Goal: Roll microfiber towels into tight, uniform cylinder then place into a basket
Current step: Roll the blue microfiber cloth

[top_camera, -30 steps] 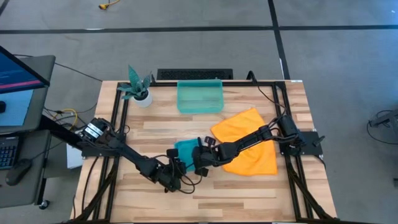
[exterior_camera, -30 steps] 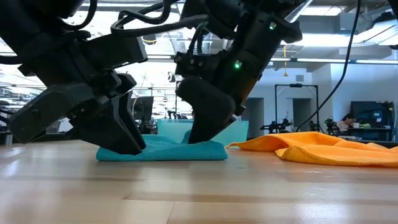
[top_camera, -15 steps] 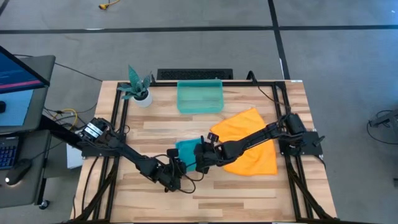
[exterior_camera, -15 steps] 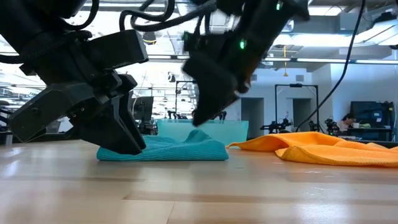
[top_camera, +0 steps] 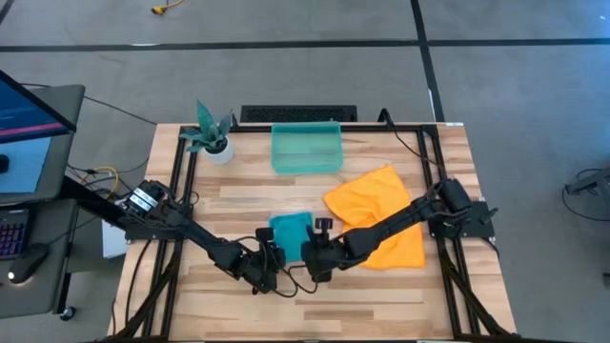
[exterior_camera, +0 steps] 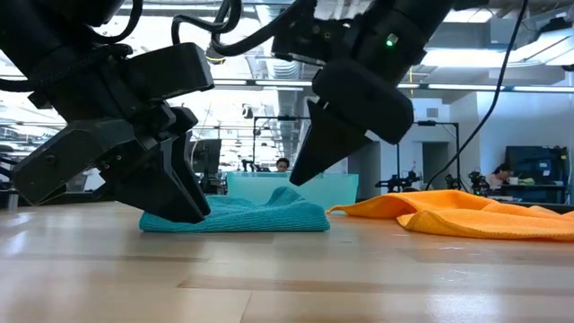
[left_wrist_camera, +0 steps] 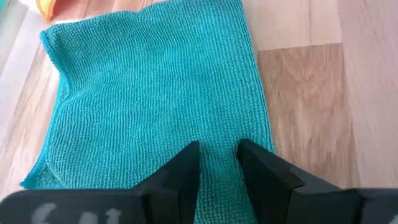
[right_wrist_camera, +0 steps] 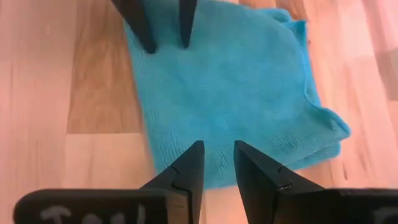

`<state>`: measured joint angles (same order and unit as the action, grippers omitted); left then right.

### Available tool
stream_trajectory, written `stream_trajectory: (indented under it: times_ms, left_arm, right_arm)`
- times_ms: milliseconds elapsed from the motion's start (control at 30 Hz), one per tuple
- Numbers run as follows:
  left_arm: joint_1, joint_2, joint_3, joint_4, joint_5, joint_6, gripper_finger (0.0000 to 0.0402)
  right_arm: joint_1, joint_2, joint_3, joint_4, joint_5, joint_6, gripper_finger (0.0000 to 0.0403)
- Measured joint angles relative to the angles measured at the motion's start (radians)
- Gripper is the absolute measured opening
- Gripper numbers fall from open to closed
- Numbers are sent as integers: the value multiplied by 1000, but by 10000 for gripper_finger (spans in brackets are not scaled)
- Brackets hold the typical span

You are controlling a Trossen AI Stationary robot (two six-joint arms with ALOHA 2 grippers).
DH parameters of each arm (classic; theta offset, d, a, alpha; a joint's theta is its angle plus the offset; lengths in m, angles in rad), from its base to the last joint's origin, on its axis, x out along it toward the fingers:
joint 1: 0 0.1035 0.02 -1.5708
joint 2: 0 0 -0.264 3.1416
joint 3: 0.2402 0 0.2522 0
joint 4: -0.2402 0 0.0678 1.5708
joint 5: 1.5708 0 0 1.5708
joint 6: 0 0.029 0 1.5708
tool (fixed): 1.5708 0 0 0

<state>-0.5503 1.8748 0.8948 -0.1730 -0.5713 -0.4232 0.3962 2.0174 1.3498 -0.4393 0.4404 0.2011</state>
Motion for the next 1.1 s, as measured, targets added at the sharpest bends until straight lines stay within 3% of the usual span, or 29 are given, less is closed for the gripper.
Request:
stream_trajectory:
  times_ms: [300, 700, 1100]
  left_arm:
    - [0, 0, 0, 0, 0, 0, 112]
    - [0, 0, 0, -17, 5, -13, 112]
    - [-1, 1, 0, -16, -7, -33, 112]
  right_arm:
    - [-15, -1, -78, 134, -100, -45, 111]
    - [-64, -3, -139, 145, -209, -1, 111]
    - [-65, -7, -141, 161, -208, -15, 111]
